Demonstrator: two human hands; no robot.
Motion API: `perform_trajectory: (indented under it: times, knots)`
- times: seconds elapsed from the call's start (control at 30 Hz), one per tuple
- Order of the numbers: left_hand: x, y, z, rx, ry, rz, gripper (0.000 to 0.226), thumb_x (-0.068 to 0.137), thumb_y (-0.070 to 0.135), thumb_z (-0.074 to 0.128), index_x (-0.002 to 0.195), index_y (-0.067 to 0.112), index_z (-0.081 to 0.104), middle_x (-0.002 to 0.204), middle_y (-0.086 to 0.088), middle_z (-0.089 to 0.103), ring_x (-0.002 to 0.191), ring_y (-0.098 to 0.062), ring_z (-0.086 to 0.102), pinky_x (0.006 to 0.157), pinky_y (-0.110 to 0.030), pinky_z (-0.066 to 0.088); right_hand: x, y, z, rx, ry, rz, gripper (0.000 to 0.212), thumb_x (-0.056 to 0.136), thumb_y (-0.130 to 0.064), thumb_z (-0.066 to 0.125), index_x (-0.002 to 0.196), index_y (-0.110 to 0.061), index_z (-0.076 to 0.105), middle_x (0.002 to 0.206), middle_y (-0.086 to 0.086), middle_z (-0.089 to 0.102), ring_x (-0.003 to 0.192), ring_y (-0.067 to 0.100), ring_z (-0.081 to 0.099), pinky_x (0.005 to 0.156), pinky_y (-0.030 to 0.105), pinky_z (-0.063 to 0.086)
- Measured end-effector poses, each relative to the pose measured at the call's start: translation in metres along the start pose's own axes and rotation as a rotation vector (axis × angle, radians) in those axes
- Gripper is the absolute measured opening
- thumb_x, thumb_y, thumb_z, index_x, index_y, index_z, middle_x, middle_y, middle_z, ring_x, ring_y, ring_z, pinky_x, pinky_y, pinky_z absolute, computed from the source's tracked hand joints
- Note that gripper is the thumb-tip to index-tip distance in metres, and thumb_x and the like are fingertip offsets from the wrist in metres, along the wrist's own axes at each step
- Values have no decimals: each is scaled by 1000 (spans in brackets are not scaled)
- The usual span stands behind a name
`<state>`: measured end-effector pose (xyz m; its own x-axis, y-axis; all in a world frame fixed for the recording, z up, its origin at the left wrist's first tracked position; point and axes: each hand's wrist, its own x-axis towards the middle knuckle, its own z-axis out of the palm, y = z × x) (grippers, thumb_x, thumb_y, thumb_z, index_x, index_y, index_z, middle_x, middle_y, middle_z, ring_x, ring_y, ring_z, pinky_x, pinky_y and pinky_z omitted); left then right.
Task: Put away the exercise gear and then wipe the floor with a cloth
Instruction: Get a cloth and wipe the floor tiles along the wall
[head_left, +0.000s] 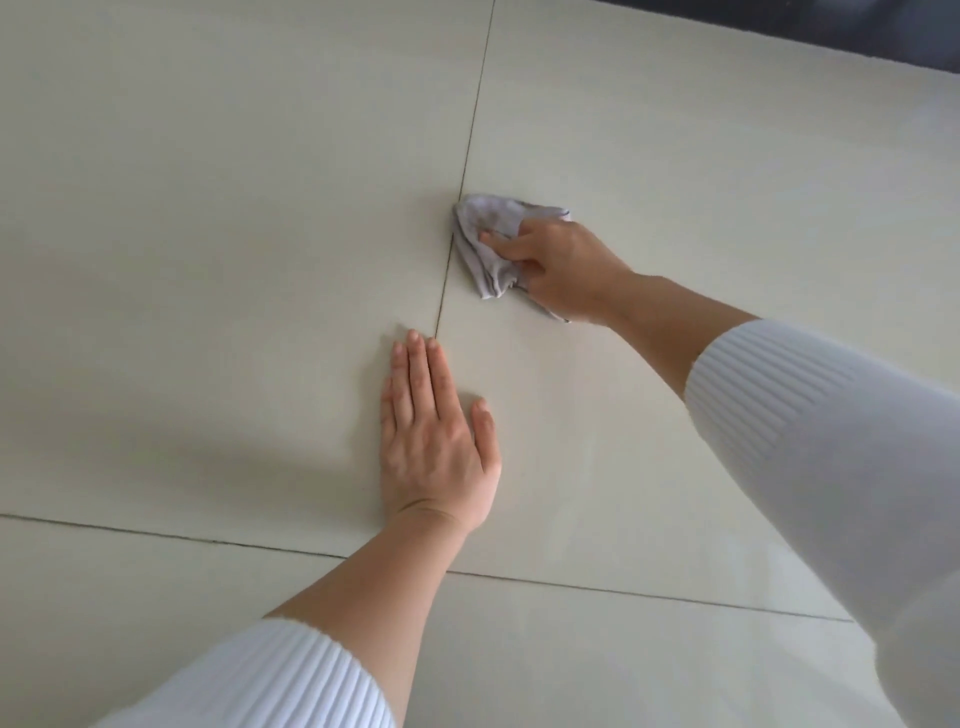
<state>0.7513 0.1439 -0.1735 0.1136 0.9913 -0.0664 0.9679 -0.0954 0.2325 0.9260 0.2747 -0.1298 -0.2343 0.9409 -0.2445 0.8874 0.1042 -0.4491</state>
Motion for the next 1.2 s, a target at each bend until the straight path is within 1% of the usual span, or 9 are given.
perform_trajectory:
  times: [0.27, 0.37, 0.53, 0.63, 0.77, 0.87, 0.97, 1.1, 1.2]
  knots:
    - [4, -7, 1, -236, 49, 37, 63, 95, 32, 11, 146, -2, 28, 157, -14, 23, 147, -25, 13, 120, -33, 8, -144, -50, 60, 145, 24, 113, 49, 91, -9, 48, 129, -38, 57, 91, -11, 40, 96, 21, 50, 77, 31, 41]
    - [6, -8, 0, -253, 57, 56, 60, 97, 30, 20, 145, -4, 30, 155, -18, 25, 146, -27, 17, 120, -35, 11, -203, -75, 88, 157, 34, 134, 55, 87, -4, 50, 131, -37, 55, 97, -8, 51, 95, 23, 49, 74, 27, 35]
    - [9, -18, -5, -214, -8, 151, 61, 95, 30, 26, 145, -6, 28, 155, -21, 22, 147, -29, 13, 120, -33, 4, -273, -103, 115, 107, -131, -15, 54, 88, -6, 52, 131, -38, 52, 113, -8, 58, 104, 22, 50, 81, 30, 42]
    - [19, -28, -13, -267, -84, 188, 51, 101, 19, 28, 146, -6, 26, 157, -20, 16, 148, -27, 7, 120, -31, 2, -297, -101, 118, 10, -190, -150, 59, 75, -4, 62, 123, -39, 59, 104, -10, 61, 93, 21, 57, 69, 31, 47]
    - [0, -44, -19, -306, -152, 232, 50, 103, 19, 27, 147, -4, 23, 158, -17, 13, 148, -25, 4, 120, -28, 0, -286, -75, 114, -102, -21, -62, 67, 71, 0, 63, 126, -37, 58, 92, -5, 61, 86, 26, 61, 58, 33, 47]
    - [-45, -55, -21, -470, -94, 200, 46, 103, 13, 30, 146, -2, 29, 157, -13, 19, 148, -22, 8, 118, -24, 2, -243, -63, 97, -65, 159, 168, 65, 86, -5, 50, 140, -39, 42, 105, 0, 57, 99, 29, 54, 64, 30, 32]
    - [-71, -63, -28, -658, -136, 87, 44, 102, 10, 29, 145, -2, 33, 157, -3, 23, 145, -6, 11, 114, -15, 3, -195, -65, 92, -9, 211, 303, 58, 92, -12, 45, 142, -41, 38, 109, 0, 53, 102, 27, 51, 70, 31, 38]
    - [-79, -79, -38, -584, -227, 148, 49, 100, 2, 30, 148, 5, 28, 157, 2, 19, 146, -6, 10, 103, 3, 0, -171, -81, 100, -26, 192, 211, 49, 95, -15, 43, 135, -43, 47, 108, 1, 53, 106, 26, 49, 76, 31, 36]
    - [-73, -85, -46, -595, -254, 128, 46, 99, 0, 32, 145, 5, 37, 155, -1, 27, 143, -6, 19, 102, 2, 5, -195, -104, 105, -84, 93, 37, 45, 95, -18, 44, 132, -42, 51, 109, 0, 51, 107, 26, 50, 74, 29, 28]
